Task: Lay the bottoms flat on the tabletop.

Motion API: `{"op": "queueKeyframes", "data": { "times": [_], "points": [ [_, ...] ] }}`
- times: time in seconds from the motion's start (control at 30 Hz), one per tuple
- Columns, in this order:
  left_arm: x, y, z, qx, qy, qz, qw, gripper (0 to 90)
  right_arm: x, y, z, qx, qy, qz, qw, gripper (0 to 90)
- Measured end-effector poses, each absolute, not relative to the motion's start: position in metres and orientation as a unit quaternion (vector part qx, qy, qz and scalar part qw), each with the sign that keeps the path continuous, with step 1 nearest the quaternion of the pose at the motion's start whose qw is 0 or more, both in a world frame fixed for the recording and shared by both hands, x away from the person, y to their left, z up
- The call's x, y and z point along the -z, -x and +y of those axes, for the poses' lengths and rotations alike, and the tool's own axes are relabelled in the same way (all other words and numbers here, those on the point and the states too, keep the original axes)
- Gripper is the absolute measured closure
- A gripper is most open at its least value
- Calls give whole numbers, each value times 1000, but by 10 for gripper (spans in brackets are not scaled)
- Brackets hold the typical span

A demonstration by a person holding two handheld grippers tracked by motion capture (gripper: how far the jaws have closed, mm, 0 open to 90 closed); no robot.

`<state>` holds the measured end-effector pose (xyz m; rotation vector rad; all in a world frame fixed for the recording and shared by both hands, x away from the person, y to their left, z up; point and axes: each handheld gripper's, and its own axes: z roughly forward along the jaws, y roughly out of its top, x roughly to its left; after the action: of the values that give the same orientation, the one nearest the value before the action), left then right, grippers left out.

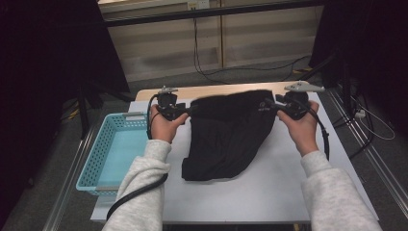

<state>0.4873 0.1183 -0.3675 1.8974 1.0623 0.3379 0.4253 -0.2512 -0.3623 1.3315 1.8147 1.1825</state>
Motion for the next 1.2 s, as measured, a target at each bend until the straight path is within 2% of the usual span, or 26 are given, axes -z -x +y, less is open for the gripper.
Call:
{"op": "queueKeyframes", "data": {
  "times": [0.03, 0.17, 0.33, 0.47, 0.7, 1.1, 1.17, 1.2],
  "points": [
    [375, -484, 118, -133, -779, 423, 443, 318, 370, -419, -249, -437, -498, 694, 282, 432],
    [398, -462, 119, -114, -792, 418, 430, 265, 403, -386, -246, -423, -482, 724, 252, 408],
    [408, -435, 125, -114, -803, 401, 426, 232, 429, -349, -232, -412, -458, 756, 223, 378],
    [413, -421, 130, -114, -805, 395, 427, 210, 440, -333, -217, -415, -442, 767, 210, 372],
    [419, -404, 136, -115, -810, 386, 426, 181, 447, -329, -191, -424, -418, 780, 191, 367],
    [428, -392, 134, -120, -819, 372, 420, 179, 453, -332, -155, -413, -371, 815, 169, 405],
    [429, -391, 134, -117, -818, 374, 422, 179, 457, -334, -151, -403, -371, 820, 163, 450],
    [429, -391, 134, -119, -818, 373, 420, 179, 460, -336, -150, -398, -371, 823, 162, 535]
  ]
}}
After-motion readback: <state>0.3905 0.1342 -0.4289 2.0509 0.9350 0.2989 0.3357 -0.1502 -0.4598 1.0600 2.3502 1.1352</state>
